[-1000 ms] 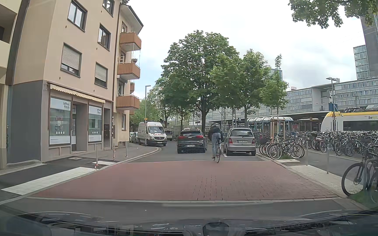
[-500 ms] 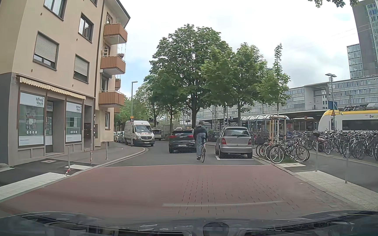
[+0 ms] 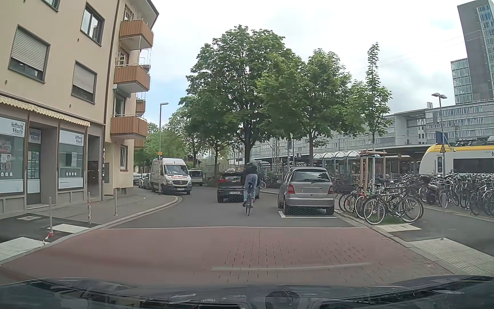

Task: Follow the waypoints while adhering to traffic rules and regulations

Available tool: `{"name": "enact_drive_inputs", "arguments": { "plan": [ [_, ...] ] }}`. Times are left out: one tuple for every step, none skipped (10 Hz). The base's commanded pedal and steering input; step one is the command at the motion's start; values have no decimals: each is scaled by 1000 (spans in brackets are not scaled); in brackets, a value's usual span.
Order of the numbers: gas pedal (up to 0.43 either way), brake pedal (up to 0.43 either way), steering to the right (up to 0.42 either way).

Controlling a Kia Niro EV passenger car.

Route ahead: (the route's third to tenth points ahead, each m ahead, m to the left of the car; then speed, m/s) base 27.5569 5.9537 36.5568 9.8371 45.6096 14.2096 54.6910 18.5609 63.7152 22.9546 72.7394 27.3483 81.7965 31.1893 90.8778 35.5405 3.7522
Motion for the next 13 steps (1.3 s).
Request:
{"name": "enact_drive_inputs", "arguments": {
  "plan": [
    [20, 0, 7],
    [20, 0, -5],
    [47, 0, -19],
    [47, 0, -30],
    [47, 0, -38],
    [47, 0, -42],
    [47, 0, -45],
    [47, 0, -50],
    [47, 0, -56],
    [47, 0, -62],
    [47, 0, -63],
    [47, 0, -63],
    [47, 0, -59]
  ]
}}
